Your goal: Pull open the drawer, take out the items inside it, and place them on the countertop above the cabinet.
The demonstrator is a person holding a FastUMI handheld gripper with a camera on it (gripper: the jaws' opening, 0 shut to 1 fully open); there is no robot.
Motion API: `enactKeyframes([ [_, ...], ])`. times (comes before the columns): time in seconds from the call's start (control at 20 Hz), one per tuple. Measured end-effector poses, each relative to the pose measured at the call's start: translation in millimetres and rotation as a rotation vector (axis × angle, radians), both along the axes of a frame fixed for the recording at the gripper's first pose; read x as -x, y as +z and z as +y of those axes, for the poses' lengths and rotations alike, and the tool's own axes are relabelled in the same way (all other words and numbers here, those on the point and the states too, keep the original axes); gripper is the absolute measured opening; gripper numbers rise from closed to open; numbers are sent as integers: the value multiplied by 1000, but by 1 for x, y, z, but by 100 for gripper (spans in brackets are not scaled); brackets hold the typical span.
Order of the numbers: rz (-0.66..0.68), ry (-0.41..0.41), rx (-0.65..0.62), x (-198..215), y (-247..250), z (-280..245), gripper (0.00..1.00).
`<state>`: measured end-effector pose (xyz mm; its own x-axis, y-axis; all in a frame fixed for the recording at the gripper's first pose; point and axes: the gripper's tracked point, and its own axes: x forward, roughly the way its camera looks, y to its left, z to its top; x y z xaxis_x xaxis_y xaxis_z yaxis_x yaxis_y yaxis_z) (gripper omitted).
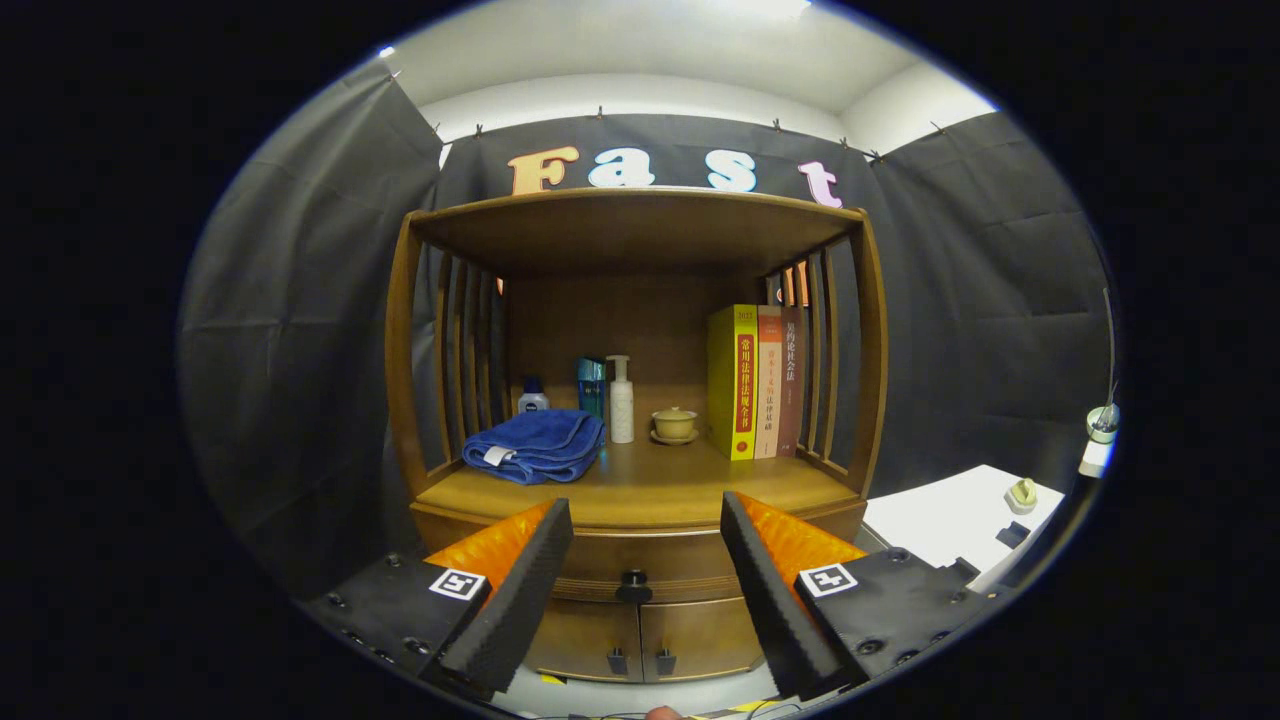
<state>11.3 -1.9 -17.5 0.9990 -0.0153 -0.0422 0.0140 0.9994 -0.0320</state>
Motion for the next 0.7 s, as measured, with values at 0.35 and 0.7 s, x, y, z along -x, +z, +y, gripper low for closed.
enactKeyframes([
  [0.35,151,6,12,-25,-74,3,99],
  [0.7,265,-4,-15,-56,-139,1,99],
])
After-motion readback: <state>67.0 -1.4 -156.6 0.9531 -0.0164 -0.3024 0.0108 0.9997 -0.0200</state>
